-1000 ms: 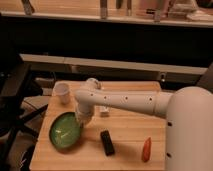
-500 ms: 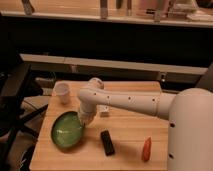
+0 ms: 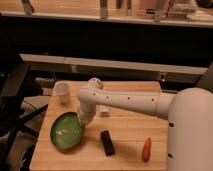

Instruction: Drag the ceramic bowl in a circle

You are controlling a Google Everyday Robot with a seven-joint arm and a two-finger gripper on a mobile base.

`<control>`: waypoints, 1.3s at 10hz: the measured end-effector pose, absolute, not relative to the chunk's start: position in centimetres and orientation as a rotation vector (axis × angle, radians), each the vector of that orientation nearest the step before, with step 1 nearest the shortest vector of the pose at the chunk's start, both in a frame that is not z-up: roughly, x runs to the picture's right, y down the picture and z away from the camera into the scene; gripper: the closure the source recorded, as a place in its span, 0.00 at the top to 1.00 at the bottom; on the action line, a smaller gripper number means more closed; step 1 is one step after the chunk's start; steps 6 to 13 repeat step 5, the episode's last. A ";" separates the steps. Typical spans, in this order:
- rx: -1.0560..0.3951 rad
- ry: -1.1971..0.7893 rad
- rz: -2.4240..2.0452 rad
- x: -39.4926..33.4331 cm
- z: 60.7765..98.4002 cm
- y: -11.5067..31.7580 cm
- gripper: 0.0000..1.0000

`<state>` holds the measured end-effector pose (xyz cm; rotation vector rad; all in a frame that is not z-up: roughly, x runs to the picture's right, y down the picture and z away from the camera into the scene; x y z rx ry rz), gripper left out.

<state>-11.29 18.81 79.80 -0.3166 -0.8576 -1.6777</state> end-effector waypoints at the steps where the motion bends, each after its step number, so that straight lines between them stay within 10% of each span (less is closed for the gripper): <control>1: -0.314 -0.860 -1.683 -11.5 79.8 18.8 0.01; 13: -0.303 -0.869 -1.696 -10.7 80.2 18.2 0.01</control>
